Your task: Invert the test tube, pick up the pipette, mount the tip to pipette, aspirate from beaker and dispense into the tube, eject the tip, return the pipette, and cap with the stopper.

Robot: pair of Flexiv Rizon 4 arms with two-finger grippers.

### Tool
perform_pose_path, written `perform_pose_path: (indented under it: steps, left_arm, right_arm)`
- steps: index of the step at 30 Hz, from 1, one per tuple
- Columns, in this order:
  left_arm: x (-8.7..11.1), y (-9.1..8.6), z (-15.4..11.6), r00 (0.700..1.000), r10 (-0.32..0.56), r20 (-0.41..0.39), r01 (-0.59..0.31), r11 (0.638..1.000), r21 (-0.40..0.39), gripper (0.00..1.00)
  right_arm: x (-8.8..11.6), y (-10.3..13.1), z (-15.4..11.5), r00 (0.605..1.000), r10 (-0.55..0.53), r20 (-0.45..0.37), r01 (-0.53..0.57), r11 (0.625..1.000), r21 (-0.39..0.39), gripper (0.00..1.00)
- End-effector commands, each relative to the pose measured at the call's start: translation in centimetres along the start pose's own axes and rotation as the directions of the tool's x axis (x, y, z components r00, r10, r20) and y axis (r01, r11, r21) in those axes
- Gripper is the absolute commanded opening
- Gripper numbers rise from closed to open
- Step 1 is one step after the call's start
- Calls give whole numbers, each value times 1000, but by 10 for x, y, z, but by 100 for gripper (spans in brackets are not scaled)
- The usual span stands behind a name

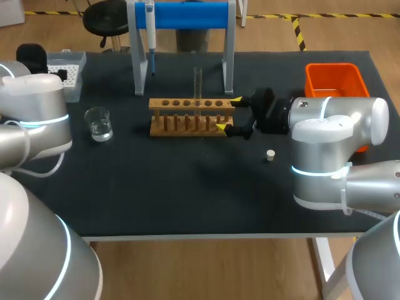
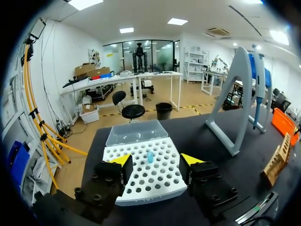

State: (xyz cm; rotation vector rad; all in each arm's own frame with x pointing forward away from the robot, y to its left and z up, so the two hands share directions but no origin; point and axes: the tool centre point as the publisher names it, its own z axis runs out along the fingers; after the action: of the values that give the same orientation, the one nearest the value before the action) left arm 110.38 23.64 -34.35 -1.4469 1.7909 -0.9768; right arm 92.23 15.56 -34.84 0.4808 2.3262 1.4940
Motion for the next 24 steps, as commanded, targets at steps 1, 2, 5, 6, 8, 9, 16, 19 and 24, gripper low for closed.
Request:
perform_pose_path:
  steps: [1, 2, 5, 6, 8, 9, 16, 19, 24]
  left_arm:
    - [-1, 1, 6, 1000, -2, 4, 2, 1000, 3, 62]
    - [-1, 1, 7, 1000, -3, 4, 3, 1000, 4, 60]
    - [-1, 1, 10, 1000, -7, 5, 7, 1000, 5, 55]
    - [-1, 0, 10, 1000, -8, 5, 8, 1000, 5, 53]
    - [-1, 0, 11, 1000, -7, 4, 7, 1000, 6, 51]
    - [-1, 0, 12, 1000, -8, 4, 8, 1000, 6, 50]
    - [-2, 1, 14, 1000, -10, 4, 10, 1000, 3, 49]
    - [-3, 1, 15, 1000, -12, 4, 12, 1000, 2, 48]
    - [-4, 1, 17, 1000, -12, 5, 12, 1000, -1, 45]
  right_arm:
    - [0, 0, 0, 1000, 0, 0, 0, 1000, -1, 100]
    - [0, 0, 0, 1000, 0, 0, 0, 1000, -1, 100]
    - [0, 0, 0, 1000, 0, 0, 0, 1000, -1, 100]
    - [0, 0, 0, 1000, 0, 0, 0, 1000, -1, 100]
    - [0, 0, 0, 1000, 0, 0, 0, 1000, -1, 100]
    - [0, 0, 0, 1000, 0, 0, 0, 1000, -1, 100]
    - [0, 0, 0, 1000, 0, 0, 0, 1000, -1, 100]
    - [0, 0, 0, 1000, 0, 0, 0, 1000, -1, 100]
    - [0, 0, 0, 1000, 0, 0, 0, 1000, -1, 100]
